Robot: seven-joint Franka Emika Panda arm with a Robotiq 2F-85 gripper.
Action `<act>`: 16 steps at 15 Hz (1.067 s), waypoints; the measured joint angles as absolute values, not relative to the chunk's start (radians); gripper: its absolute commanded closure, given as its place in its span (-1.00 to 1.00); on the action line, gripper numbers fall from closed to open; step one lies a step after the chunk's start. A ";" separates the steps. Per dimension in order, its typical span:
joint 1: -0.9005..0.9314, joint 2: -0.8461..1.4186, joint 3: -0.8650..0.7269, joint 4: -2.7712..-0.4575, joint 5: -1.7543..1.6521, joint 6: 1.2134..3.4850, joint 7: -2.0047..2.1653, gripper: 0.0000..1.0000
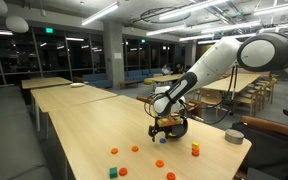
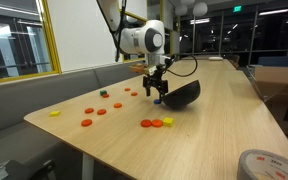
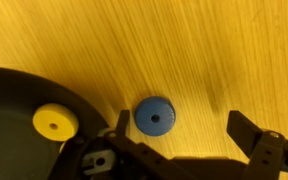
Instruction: Put the two yellow, the green and one orange circle into the bowl.
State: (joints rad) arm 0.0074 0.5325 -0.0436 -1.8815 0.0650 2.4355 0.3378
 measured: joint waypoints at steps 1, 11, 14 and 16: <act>0.010 0.532 -0.047 -1.882 0.065 2.439 0.344 -1.00; 0.021 0.534 -0.066 -1.893 0.064 2.462 0.389 -1.00; 0.021 0.536 -0.066 -1.893 0.064 2.463 0.392 -1.00; 0.021 0.538 -0.066 -1.893 0.064 2.464 0.394 -1.00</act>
State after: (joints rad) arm 0.0209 0.5376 -0.0663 -1.8932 0.0637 2.4639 0.3936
